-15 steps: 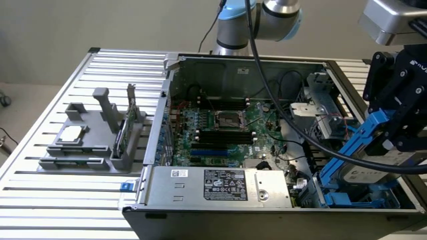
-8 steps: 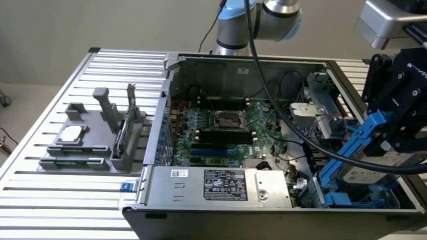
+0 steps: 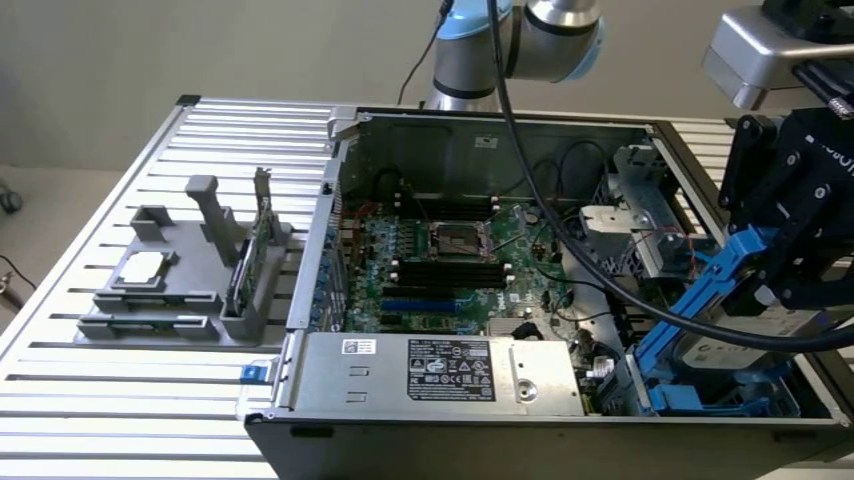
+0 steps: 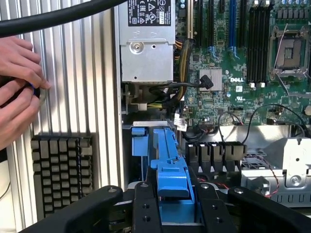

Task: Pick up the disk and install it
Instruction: 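Insert the disk into the insertion slot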

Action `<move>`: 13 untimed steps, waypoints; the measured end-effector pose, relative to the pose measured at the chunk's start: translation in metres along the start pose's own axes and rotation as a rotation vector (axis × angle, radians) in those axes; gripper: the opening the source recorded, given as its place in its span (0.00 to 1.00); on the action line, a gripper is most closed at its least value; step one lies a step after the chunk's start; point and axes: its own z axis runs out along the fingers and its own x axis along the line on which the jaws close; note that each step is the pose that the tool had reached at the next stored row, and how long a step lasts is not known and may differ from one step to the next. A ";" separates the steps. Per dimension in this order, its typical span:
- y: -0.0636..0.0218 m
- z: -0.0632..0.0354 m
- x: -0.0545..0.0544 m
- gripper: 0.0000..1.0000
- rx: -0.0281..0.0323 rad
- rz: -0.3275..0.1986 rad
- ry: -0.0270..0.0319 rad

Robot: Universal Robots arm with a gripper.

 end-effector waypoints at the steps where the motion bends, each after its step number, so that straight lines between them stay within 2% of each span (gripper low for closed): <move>1: 0.0000 0.0005 0.000 0.33 0.0000 0.000 0.0000; 13: 0.0015 0.0089 -0.001 0.33 0.0000 0.000 0.0008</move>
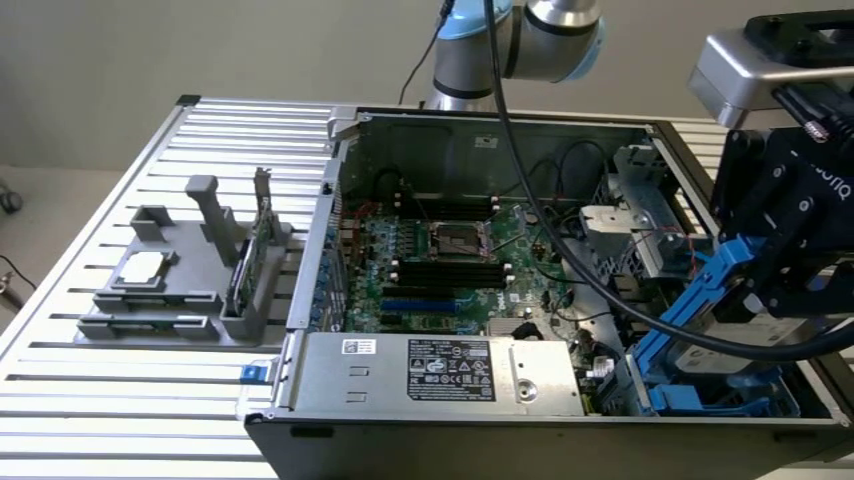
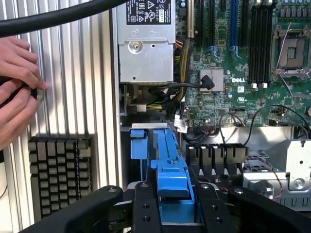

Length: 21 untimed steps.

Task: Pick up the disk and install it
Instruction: 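Insert the disk into the insertion slot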

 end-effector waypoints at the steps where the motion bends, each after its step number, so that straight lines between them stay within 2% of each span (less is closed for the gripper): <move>1: 0.0001 0.0008 0.000 0.33 0.0000 0.000 -0.0001; 17: 0.0022 0.0117 -0.003 0.33 0.0000 0.000 -0.0009; 19: 0.0023 0.0127 -0.004 0.34 0.0002 0.000 0.0000; 20: 0.0024 0.0132 -0.004 0.41 0.0002 0.000 0.0001; 21: 0.0025 0.0138 -0.004 0.41 0.0003 0.000 0.0002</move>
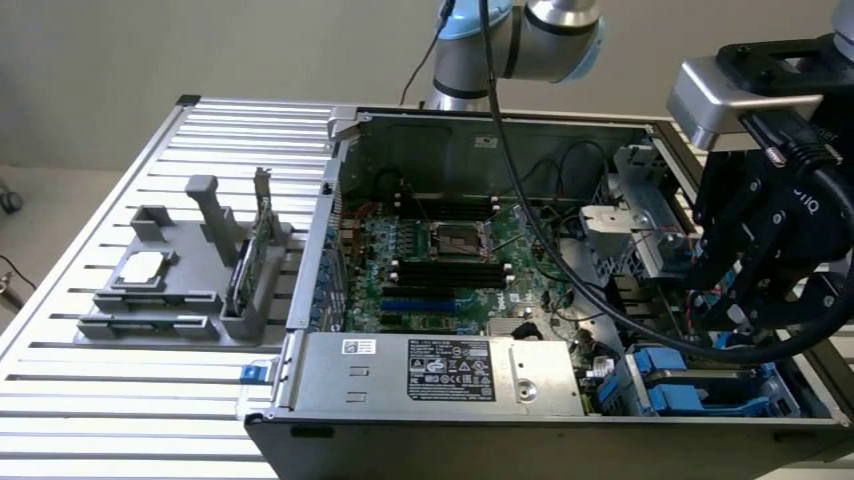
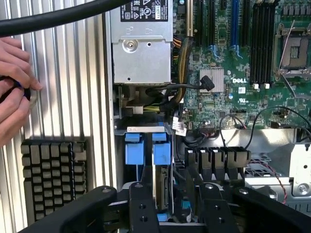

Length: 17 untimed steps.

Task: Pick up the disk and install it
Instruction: 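Insert the disk into the insertion slot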

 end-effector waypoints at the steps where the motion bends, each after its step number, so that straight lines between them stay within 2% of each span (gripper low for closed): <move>1: 0.0000 0.0004 0.000 0.41 0.0000 0.000 0.0005; 7: -0.0013 0.0016 -0.003 0.41 0.0002 0.000 0.0036; 12: -0.0120 0.0024 -0.004 0.41 0.0003 0.000 0.0064; 17: -0.0197 0.0038 -0.005 0.39 0.0005 -0.001 0.0133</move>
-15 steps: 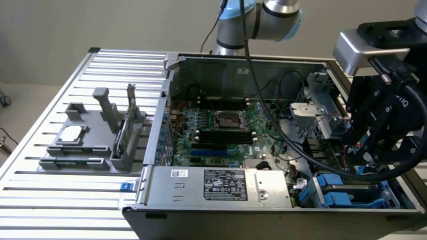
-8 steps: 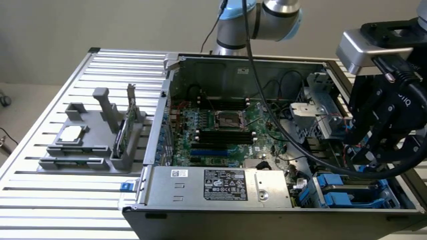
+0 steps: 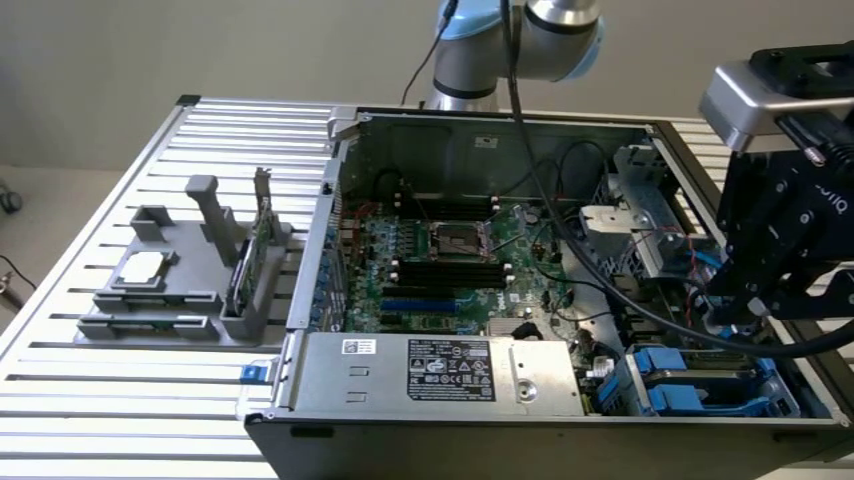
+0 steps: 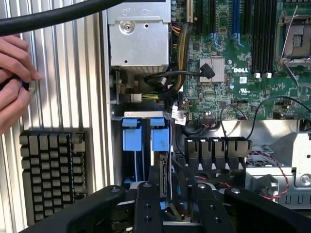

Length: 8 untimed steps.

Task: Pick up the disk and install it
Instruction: 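Insert the disk into the insertion slot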

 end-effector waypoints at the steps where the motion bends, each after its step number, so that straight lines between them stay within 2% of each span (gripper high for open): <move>1: -0.0012 0.0002 0.000 0.31 0.0001 0.000 0.0025; 8: -0.0144 0.0011 -0.002 0.31 0.0003 0.000 0.0122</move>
